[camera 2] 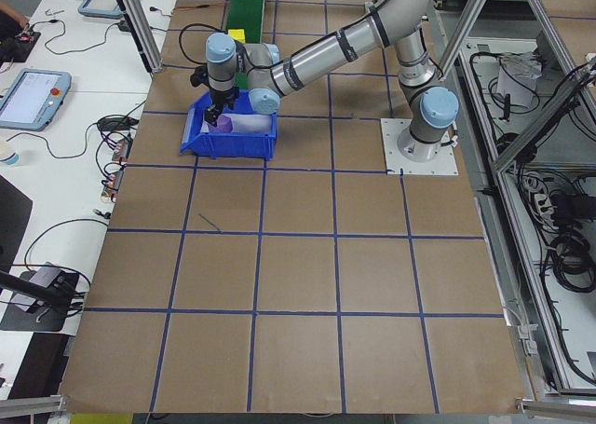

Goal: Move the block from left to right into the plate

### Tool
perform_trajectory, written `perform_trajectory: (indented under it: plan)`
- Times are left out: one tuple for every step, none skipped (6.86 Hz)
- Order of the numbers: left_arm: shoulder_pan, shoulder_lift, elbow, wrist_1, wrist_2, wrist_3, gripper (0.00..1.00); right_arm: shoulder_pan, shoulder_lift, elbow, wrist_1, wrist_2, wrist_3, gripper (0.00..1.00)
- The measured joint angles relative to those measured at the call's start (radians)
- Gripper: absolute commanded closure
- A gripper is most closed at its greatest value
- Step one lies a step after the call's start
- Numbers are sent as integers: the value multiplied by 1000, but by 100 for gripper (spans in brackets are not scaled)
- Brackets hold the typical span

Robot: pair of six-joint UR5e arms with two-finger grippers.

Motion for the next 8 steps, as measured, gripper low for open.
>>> perform_trajectory:
  plan:
    - [0,-15,2,4,-9,7,0,0,5,2,-11,37,-25,0]
    - [0,-25,9,7,-16,15,0,-1,7,4,-19,84,-49,0]
    - [0,-28,17,7,-19,20,0,-1,9,5,-23,105,-63,0]
    - [0,-32,20,7,-19,20,0,-2,5,8,-24,110,-76,0]
    - [0,-35,21,7,-18,20,0,-5,-5,10,-20,109,-93,0]
    - [0,-36,24,7,-17,20,0,-10,-12,11,-18,109,-102,0]
    - [0,-37,24,8,-15,20,3,-12,-15,13,-18,110,-106,0]
    - [0,-38,21,8,-13,16,28,-13,-16,16,-21,111,-107,0]
